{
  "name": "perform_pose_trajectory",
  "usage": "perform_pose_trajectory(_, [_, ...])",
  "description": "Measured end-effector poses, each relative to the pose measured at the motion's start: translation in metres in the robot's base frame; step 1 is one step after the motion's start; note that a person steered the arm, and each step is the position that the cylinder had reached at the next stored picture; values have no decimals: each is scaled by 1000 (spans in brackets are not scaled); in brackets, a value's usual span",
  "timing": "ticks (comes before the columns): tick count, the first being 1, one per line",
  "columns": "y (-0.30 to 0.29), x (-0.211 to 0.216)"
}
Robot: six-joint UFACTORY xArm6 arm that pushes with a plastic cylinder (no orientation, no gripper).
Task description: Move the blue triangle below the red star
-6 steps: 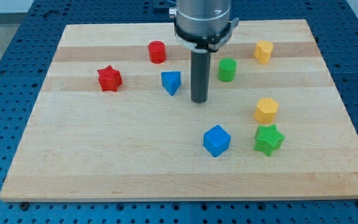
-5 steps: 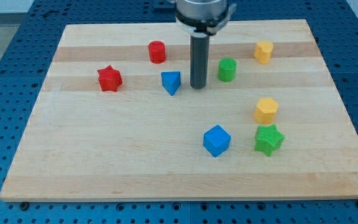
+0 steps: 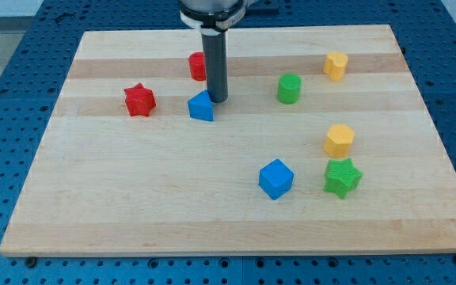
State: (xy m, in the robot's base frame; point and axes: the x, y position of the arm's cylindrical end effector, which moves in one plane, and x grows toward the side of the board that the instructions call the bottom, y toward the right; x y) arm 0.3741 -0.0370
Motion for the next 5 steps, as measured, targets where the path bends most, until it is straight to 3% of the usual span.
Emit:
perform_pose_trajectory(2, [-36,3])
perform_pose_trajectory(4, [-44,48])
perform_pose_trajectory(5, [-83,48])
